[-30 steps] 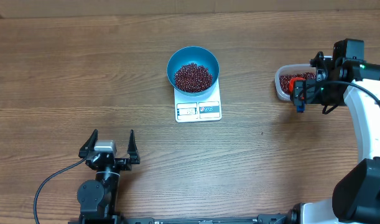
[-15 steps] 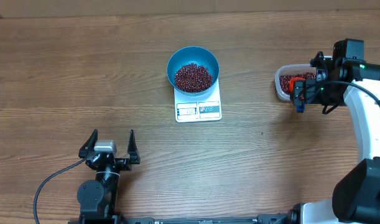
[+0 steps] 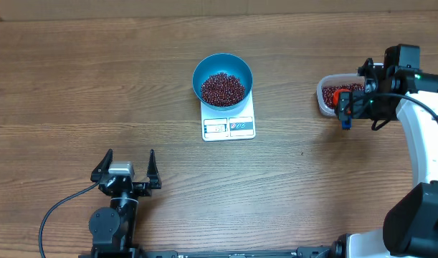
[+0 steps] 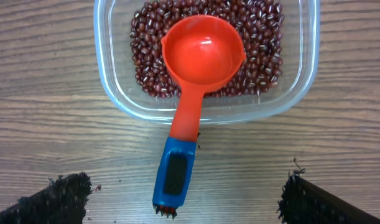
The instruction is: Scoop item into bowl and weigh 150g on scale
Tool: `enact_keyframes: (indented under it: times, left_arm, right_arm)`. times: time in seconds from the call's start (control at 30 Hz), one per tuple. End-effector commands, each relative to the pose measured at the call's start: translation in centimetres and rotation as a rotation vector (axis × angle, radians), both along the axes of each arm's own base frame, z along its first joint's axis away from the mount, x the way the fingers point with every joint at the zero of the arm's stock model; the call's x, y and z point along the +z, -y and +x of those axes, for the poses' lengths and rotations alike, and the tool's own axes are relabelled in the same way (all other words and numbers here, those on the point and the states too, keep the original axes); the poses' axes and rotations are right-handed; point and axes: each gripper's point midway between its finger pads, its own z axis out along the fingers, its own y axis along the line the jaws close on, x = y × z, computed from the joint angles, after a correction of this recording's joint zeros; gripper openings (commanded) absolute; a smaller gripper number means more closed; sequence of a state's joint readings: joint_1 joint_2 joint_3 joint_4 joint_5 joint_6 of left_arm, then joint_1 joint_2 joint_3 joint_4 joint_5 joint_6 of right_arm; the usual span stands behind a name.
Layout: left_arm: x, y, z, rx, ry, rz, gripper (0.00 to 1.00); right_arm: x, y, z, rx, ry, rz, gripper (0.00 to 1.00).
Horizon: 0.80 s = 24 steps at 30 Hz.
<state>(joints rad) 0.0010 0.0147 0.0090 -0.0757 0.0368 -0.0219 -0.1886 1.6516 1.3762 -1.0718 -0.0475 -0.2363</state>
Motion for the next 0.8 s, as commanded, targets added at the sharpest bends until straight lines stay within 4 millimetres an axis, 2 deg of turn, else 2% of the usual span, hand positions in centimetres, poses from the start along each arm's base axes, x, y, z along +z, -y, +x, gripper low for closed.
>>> enact_keyframes:
  times: [0.0, 0.17, 0.33, 0.43, 0.53, 0.77]
  left_arm:
    - [0.0, -0.3, 0.0, 0.014, 0.004, 0.020, 1.00]
    - [0.0, -0.3, 0.0, 0.015, 0.004, 0.020, 1.00]
    - [0.0, -0.3, 0.0, 0.015, 0.004, 0.020, 1.00]
    - [0.0, -0.3, 0.0, 0.015, 0.004, 0.020, 1.00]
    - [0.0, -0.3, 0.0, 0.015, 0.004, 0.020, 1.00]
    - [0.0, -0.3, 0.0, 0.015, 0.004, 0.020, 1.00]
  right_arm:
    - [2.0, 0.3, 0.7, -0.003, 0.060, -0.013, 1.00]
    - [4.3, -0.5, 1.1, 0.014, 0.149, 0.014, 1.00]
    - [8.0, -1.9, 3.3, 0.065, 0.367, 0.070, 1.00]
    - [10.1, -2.5, 4.0, 0.094, 0.491, 0.081, 1.00]
    - [11.6, -3.0, 3.7, 0.113, 0.581, 0.084, 1.00]
    - [13.3, -3.8, 2.4, 0.129, 0.799, 0.075, 1.00]
